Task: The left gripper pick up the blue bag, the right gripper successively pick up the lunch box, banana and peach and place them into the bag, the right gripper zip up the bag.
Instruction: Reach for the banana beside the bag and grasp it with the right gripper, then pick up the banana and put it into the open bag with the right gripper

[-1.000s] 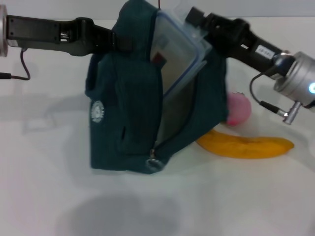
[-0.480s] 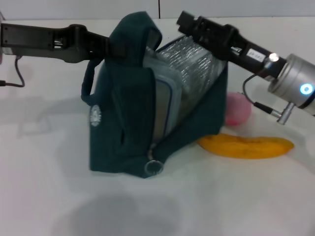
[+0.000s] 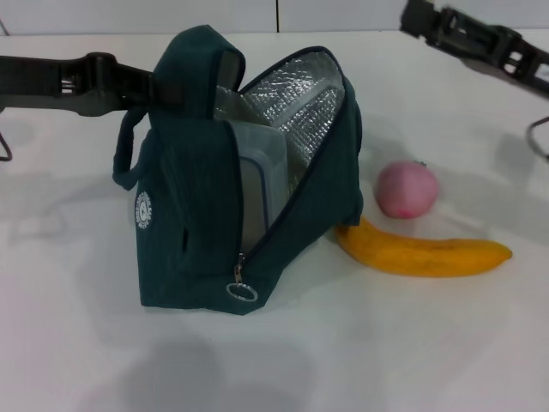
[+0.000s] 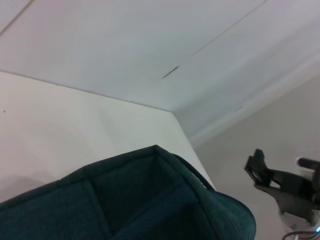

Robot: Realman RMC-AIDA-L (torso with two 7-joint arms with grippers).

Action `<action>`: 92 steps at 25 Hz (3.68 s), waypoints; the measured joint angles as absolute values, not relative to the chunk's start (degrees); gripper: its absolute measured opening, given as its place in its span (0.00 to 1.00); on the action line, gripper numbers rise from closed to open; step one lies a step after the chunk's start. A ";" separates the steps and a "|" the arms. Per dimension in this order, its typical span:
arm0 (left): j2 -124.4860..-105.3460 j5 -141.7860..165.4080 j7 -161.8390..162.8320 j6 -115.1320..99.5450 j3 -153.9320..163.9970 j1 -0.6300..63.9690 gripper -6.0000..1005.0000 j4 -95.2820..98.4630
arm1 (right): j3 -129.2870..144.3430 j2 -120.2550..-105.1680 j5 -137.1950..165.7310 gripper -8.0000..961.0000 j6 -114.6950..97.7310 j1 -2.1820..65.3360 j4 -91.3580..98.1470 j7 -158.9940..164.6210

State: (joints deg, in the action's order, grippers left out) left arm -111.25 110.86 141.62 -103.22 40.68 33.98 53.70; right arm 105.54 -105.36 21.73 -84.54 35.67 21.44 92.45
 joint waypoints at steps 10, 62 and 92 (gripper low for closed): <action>-111.08 111.13 140.87 -103.00 40.70 33.92 0.04 53.70 | 80.83 -96.84 81.84 0.85 -83.71 41.44 48.42 120.26; -111.35 111.18 140.59 -102.74 41.04 35.24 0.04 53.08 | 88.63 -116.02 141.56 0.87 -87.80 45.37 62.67 110.42; -111.19 111.18 140.14 -102.83 40.79 35.11 0.04 53.03 | 74.28 -115.54 128.18 0.45 -121.27 47.03 66.59 112.41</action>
